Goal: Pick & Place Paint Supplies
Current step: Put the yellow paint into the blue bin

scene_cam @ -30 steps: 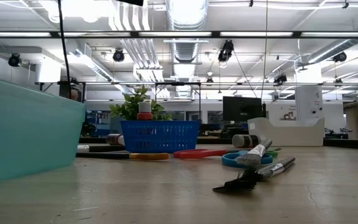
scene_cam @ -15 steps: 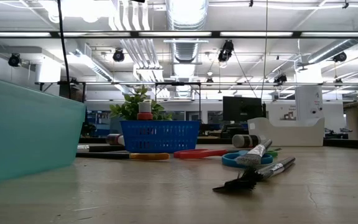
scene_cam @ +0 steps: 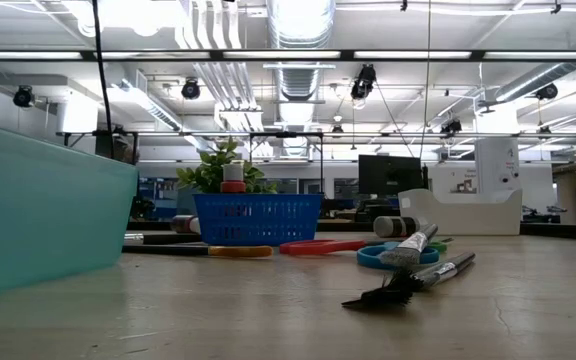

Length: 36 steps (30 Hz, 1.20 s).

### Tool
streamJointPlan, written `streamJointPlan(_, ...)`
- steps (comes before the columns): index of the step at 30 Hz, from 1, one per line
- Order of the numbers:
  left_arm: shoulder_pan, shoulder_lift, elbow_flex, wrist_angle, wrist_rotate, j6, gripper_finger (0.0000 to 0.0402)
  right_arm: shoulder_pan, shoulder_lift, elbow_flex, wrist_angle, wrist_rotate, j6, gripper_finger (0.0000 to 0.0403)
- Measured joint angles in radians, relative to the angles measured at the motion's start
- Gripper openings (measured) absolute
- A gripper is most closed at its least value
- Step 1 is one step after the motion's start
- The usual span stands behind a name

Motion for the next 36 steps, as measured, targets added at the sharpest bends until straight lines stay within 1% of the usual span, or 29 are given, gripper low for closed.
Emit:
streamJointPlan(5,0.0,0.0,0.0,-0.002,0.0,-0.003,0.0163,-0.004,0.0,0.0,-0.001,-0.008,0.002,0.0113)
streamJointPlan(8,0.0,0.0,0.0,-0.006,0.0,-0.01,0.0163,-0.004,0.0,0.0,-0.001,-0.008,0.002,0.0113)
streamJointPlan(11,0.0,-0.001,0.0,-0.005,-0.007,-0.049,0.0163,-0.004,0.002,0.003,-0.002,-0.006,0.006,0.0113)
streamJointPlan(14,-0.001,-0.003,0.001,0.008,-0.055,-0.113,0.0164,-0.003,0.002,0.01,-0.009,-0.006,0.01,0.0113)
streamJointPlan(16,-0.002,-0.005,0.001,0.026,-0.085,-0.188,0.0168,-0.003,0.002,0.012,-0.013,-0.004,0.016,0.0113)
streamJointPlan(19,-0.001,-0.026,0.001,-0.001,-0.106,-0.248,0.019,-0.003,0.002,0.012,-0.01,0.001,0.018,0.0113)
streamJointPlan(22,0.001,-0.045,-0.001,-0.077,-0.131,-0.247,0.0226,-0.002,0.002,0.012,-0.007,0.001,0.028,0.0113)
streamJointPlan(26,0.003,-0.082,-0.002,-0.214,-0.157,-0.193,0.0268,0.013,0.001,0.011,-0.014,0.031,0.035,0.0113)
streamJointPlan(29,-0.009,-0.126,-0.002,-0.336,-0.194,-0.122,0.0283,0.031,-0.002,0.016,-0.069,0.075,0.067,0.0113)
streamJointPlan(31,-0.026,-0.162,-0.002,-0.418,-0.264,-0.097,0.0285,0.041,-0.007,0.025,-0.143,0.105,0.121,0.0113)
streamJointPlan(32,-0.038,-0.184,-0.002,-0.456,-0.323,-0.09,0.0285,0.045,-0.011,0.032,-0.191,0.126,0.159,0.0113)
streamJointPlan(34,-0.071,-0.226,-0.002,-0.531,-0.5,-0.1,0.0285,0.053,-0.022,0.05,-0.31,0.157,0.256,0.0113)
streamJointPlan(36,-0.111,-0.258,-0.002,-0.586,-0.733,-0.179,0.0285,0.054,-0.033,0.079,-0.471,0.184,0.383,0.0113)
